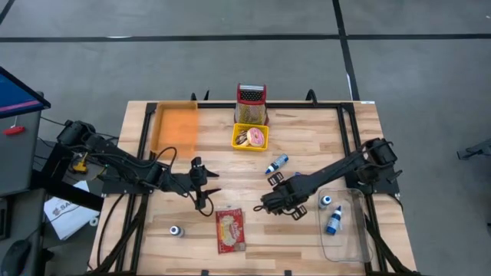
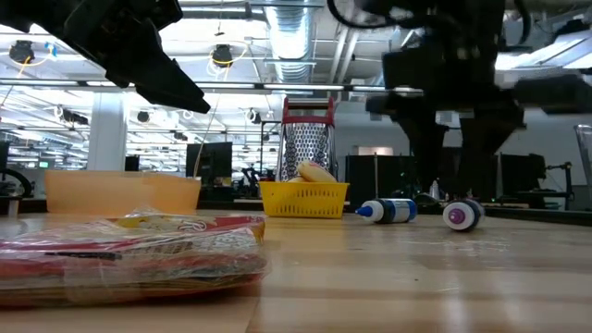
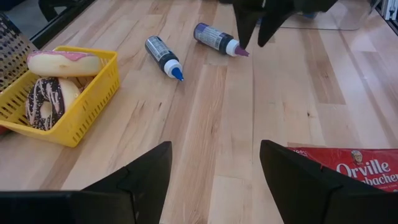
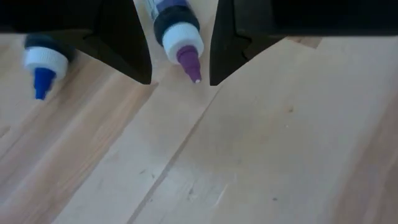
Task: Pick & Place Food Item
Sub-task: Put the right violet food coloring bottle into the transparent bin
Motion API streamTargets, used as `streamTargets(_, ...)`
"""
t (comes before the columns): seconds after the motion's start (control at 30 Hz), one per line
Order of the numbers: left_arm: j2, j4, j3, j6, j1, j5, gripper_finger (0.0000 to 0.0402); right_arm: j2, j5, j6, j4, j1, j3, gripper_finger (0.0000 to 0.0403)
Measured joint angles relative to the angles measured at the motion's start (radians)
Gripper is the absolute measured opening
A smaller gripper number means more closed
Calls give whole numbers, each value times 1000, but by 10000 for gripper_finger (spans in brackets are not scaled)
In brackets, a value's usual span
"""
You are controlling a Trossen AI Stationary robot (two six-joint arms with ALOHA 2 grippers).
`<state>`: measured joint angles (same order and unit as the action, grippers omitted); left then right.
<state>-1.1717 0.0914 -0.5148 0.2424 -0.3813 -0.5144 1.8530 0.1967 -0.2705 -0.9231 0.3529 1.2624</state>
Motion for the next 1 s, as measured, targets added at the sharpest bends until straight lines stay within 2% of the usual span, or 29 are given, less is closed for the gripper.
streamTargets(0.2,0,0,0,0,0,14,239,1,-30,5,40,-10,-87,154)
streamTargets(0.7,0,5,0,0,-1,14,239,0,-15,-7,109,-66,-164,128)
streamTargets(0.87,0,5,0,-1,-1,14,239,-4,-17,-26,124,-76,-183,97)
streamTargets(1.0,0,6,0,0,-1,14,239,-2,-28,-29,121,-84,-177,45)
